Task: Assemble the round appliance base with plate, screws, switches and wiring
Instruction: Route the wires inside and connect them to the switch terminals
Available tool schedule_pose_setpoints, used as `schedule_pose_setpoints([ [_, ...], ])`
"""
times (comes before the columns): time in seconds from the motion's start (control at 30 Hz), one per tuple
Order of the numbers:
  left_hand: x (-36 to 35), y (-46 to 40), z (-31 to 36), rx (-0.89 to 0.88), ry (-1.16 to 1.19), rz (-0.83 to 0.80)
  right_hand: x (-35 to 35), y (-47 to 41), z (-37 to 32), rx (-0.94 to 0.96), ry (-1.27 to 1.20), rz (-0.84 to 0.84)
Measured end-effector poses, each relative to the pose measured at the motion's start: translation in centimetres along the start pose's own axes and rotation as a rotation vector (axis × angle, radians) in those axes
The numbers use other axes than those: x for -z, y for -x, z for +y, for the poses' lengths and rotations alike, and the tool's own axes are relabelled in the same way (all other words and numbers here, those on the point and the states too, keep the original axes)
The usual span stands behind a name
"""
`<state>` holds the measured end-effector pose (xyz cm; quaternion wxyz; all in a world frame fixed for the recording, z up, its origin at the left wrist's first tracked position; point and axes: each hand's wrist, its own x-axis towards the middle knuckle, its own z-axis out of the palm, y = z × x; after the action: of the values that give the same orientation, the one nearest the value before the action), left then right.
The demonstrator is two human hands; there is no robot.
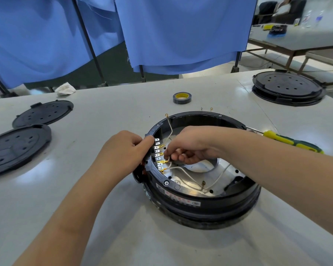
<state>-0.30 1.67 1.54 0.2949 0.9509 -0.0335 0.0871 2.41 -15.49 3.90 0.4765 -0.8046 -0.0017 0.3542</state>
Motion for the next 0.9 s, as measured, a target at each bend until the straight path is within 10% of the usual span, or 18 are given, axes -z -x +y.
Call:
schedule_pose_setpoints([
  [0.9, 0.1, 0.4, -0.1, 0.047, 0.009, -0.003, 0.9, 0.2, 0.0, -0.004, 0.124, -0.093],
])
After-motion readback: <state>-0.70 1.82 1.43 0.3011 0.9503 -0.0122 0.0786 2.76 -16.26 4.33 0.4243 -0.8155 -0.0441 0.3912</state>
